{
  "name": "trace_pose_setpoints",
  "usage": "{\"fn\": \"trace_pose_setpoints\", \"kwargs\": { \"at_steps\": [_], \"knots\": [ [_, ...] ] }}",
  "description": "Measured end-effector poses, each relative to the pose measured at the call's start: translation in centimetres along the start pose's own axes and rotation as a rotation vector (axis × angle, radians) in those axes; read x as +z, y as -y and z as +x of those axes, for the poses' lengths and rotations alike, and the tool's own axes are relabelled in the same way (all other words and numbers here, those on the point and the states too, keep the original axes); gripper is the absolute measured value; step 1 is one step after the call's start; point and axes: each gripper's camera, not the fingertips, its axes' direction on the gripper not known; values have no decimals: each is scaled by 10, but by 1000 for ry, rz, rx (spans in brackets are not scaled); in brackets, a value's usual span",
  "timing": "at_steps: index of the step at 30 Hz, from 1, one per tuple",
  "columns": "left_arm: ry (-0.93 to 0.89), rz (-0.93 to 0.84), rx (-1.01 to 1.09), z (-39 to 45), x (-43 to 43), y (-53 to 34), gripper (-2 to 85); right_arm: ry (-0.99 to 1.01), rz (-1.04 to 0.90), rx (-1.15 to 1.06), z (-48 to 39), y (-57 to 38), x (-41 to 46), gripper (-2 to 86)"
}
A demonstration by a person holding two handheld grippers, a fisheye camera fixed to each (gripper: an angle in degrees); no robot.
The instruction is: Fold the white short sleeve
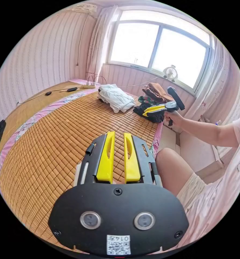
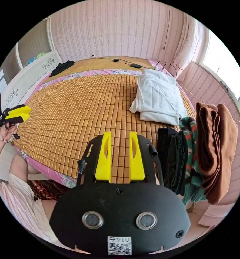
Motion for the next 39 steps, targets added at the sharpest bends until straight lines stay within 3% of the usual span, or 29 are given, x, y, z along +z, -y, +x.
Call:
{"fn": "trace_pose_setpoints", "kwargs": {
  "at_steps": [5, 12, 16, 18, 20, 27, 35, 39],
  "knots": [
    [-53, -85, 29, -18, 164, 117, 83, -53, -9, 37, 69, 59, 49, 98],
    [-42, -193, -1, -31, 335, 205, 102, -118, -109, 67, 134, 93, 121, 93],
    [-37, -237, -30, -36, 408, 240, 114, -67, -89, 86, 159, 90, 128, 23],
    [-50, -309, -100, -44, 431, 249, 89, -36, -68, 71, 165, 89, 119, 10],
    [-177, -364, -150, -50, 442, 258, 11, -39, -29, 13, 164, 87, 101, 5],
    [-207, -105, -137, -60, 336, 267, -9, 64, 184, -147, 129, 102, 8, 3],
    [-65, 299, -340, -129, 54, 210, -10, 573, 435, -174, 37, 155, -77, 3],
    [10, 397, -240, -110, -51, 195, -10, 757, 566, -94, 2, 128, -83, 5]
  ]
}}
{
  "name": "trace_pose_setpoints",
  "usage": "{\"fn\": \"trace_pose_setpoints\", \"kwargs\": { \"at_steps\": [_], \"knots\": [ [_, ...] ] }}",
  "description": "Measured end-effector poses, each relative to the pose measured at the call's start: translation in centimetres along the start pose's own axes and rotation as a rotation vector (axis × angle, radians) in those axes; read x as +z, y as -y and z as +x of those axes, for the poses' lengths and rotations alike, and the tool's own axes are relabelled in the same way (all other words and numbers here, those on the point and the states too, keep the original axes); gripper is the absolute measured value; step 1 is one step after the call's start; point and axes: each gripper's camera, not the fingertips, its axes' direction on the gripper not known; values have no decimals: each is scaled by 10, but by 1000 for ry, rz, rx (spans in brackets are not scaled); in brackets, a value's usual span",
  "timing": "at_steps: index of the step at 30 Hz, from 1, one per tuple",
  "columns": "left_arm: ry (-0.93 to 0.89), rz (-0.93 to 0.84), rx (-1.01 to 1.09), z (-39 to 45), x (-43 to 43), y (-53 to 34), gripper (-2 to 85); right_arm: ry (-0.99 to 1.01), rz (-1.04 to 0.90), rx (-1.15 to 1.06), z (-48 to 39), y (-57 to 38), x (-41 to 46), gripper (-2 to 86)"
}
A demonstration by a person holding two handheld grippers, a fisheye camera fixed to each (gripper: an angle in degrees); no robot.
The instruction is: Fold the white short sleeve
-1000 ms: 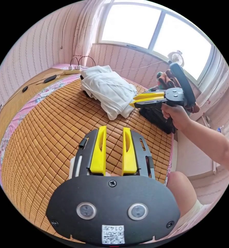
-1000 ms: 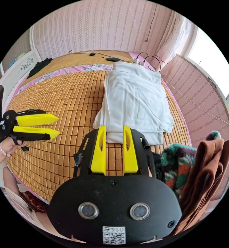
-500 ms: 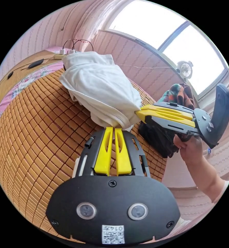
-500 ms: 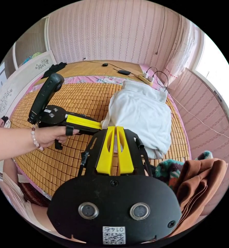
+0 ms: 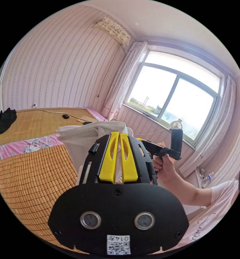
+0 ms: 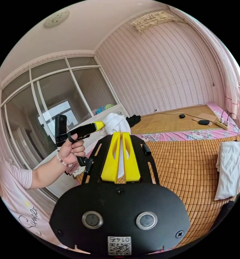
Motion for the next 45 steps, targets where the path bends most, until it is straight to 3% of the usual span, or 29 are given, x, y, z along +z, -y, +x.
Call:
{"fn": "trace_pose_setpoints", "kwargs": {
  "at_steps": [3, 7, 9, 11, 14, 16, 25, 33, 36, 40, 45],
  "knots": [
    [-6, -73, 116, 31, -43, -29, -10, 50, -90, 30, -21, -65, 16, 7],
    [42, -355, 96, 34, -44, -156, -10, -16, -503, 202, -14, -200, 62, 15],
    [127, -495, 7, 14, -38, -227, -9, -75, -647, 283, -5, -244, 68, 22],
    [172, -693, -219, -21, -36, -309, -9, -129, -709, 341, 5, -269, 62, 37],
    [112, -720, -413, -42, -57, -353, -4, -199, -717, 369, 21, -266, 58, 59],
    [105, -672, -425, -42, -73, -352, 3, -247, -730, 362, 30, -261, 63, 69],
    [175, -700, -128, -5, -101, -292, 40, -390, -878, 289, 60, -252, 128, 91],
    [89, -720, 23, 20, -23, -241, 73, -375, -886, 294, 69, -258, 126, 17],
    [83, -795, 69, 34, 15, -238, 84, -354, -873, 318, 73, -260, 115, 10],
    [130, -957, 66, 40, 28, -254, 8, -318, -826, 339, 75, -259, 92, 6],
    [210, -671, -85, 18, -103, -228, -8, -245, -678, 366, 77, -246, 37, 3]
  ]
}}
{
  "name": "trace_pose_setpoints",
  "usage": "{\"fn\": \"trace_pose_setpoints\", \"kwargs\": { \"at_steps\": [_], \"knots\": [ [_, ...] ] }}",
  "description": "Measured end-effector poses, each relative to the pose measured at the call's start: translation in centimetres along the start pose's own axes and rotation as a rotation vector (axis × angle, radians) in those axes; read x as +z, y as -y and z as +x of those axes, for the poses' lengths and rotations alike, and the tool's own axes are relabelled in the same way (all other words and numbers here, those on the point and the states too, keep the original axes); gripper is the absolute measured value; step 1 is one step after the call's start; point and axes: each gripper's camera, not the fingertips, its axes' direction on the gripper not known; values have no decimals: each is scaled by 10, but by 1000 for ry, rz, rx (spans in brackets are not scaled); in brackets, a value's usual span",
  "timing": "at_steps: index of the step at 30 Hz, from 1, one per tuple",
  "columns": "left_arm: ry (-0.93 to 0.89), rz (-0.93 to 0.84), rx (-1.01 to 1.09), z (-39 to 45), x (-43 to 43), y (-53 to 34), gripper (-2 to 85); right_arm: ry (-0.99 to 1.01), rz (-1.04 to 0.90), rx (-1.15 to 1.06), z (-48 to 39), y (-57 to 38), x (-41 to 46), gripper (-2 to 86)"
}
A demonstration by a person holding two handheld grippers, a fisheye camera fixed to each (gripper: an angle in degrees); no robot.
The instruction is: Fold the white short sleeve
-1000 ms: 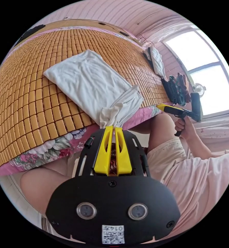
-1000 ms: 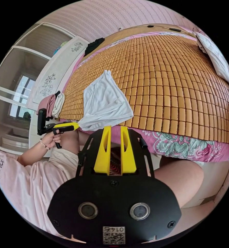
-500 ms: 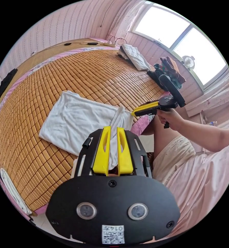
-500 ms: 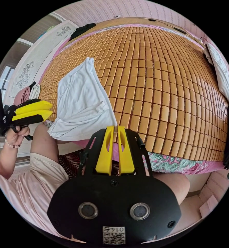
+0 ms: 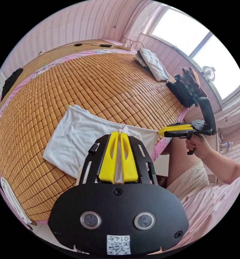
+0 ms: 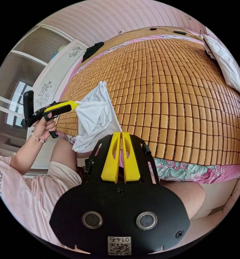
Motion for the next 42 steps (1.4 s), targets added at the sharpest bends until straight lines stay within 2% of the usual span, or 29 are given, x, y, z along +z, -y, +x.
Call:
{"fn": "trace_pose_setpoints", "kwargs": {
  "at_steps": [5, 8, 12, 21, 29, 37, 42],
  "knots": [
    [11, 334, -303, -68, -171, -146, -10, 147, 169, 86, 23, -38, -62, 2],
    [23, 486, -432, -75, -238, -232, -10, 291, 305, 147, 33, -64, -98, 2],
    [62, 633, -491, -65, -292, -299, -10, 463, 456, 133, 30, -81, -142, 1],
    [29, 949, -315, -23, -412, -326, -10, 549, 807, -181, -46, -93, -306, 0],
    [2, 1232, -7, 50, -564, -327, -10, 415, 1124, -460, -137, -154, -478, 0],
    [85, 1441, 163, 111, -680, -383, -10, 346, 1293, -741, -227, -225, -581, 0],
    [103, 1507, 219, 128, -724, -397, -10, 305, 1294, -786, -262, -226, -612, 1]
  ]
}}
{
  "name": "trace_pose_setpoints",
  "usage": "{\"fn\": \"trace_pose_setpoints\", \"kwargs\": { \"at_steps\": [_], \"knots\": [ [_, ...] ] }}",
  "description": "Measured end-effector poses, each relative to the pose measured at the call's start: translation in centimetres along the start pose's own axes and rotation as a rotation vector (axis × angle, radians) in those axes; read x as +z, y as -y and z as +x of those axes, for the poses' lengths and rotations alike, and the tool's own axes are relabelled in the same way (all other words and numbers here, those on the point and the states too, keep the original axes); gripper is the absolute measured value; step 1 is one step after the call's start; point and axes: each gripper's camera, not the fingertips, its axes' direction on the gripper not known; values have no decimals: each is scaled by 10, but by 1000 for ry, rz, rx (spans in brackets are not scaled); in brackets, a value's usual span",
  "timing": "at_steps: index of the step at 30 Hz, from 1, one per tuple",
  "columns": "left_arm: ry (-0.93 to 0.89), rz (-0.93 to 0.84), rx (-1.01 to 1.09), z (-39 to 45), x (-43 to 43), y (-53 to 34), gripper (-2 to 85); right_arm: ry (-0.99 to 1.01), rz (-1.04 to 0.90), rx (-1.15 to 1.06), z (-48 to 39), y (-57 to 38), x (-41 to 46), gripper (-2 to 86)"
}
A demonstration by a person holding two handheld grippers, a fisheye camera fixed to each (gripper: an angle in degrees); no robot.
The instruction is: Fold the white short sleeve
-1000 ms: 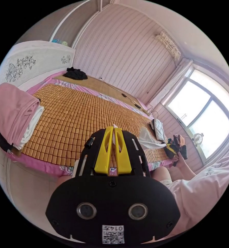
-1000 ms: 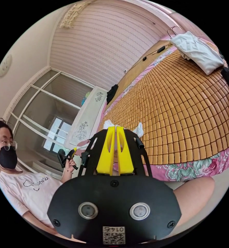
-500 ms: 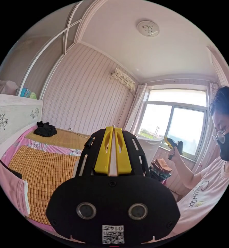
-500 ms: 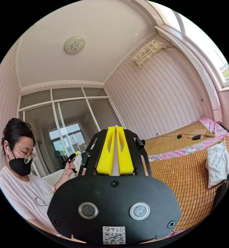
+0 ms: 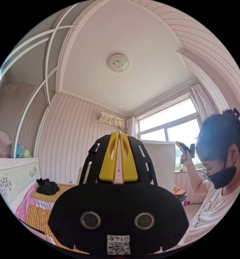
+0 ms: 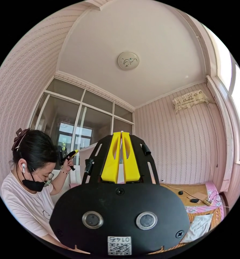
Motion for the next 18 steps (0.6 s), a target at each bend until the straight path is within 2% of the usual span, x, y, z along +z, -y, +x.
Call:
{"fn": "trace_pose_setpoints", "kwargs": {
  "at_steps": [3, 6, 9, 11, 13, 16, 18],
  "knots": [
    [32, -30, 1, -7, 14, 10, -10, -78, -90, 21, 15, 1, 30, 0],
    [87, -145, -41, -29, 49, -3, -10, -147, -235, 117, 55, -28, 75, 0],
    [159, -328, -95, -62, 102, -40, -10, -267, -426, 225, 107, -87, 126, 0],
    [227, -541, -145, -97, 155, -87, -10, -379, -596, 300, 147, -144, 170, 0],
    [279, -669, -209, -123, 190, -124, -10, -391, -648, 393, 172, -178, 195, 0],
    [351, -722, -274, -152, 228, -153, -10, -366, -559, 479, 198, -179, 223, -1],
    [359, -650, -310, -163, 240, -141, -10, -360, -442, 461, 203, -154, 231, -1]
  ]
}}
